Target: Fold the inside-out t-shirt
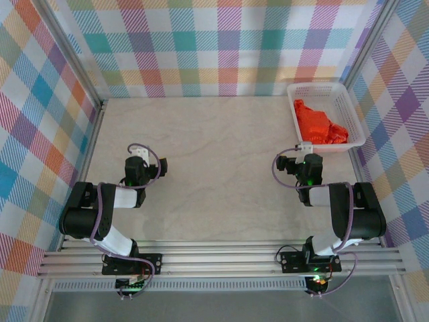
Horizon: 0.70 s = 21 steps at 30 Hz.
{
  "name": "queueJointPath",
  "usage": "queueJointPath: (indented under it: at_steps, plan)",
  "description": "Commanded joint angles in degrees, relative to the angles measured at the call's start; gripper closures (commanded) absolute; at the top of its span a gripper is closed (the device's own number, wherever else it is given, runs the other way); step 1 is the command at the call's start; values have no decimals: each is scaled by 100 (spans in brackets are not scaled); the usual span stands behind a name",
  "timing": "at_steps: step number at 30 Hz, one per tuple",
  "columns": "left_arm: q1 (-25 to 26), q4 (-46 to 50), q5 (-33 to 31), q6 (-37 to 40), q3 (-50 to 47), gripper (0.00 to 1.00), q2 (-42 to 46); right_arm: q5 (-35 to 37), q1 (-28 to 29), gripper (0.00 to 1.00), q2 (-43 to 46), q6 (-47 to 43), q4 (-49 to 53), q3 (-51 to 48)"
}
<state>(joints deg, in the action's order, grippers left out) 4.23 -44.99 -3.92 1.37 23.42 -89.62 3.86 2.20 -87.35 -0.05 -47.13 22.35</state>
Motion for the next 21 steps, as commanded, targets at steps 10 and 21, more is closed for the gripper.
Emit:
queueJointPath:
  at_steps: [10, 21]
  plan:
    - [261, 4207, 460, -1254, 1798, 0, 2315, 1867, 29, 0, 2216, 2177, 5078, 2281]
    - [224, 6273, -844, -2627, 2243, 0, 2546, 1592, -130, 1, 241, 2762, 6254, 3980]
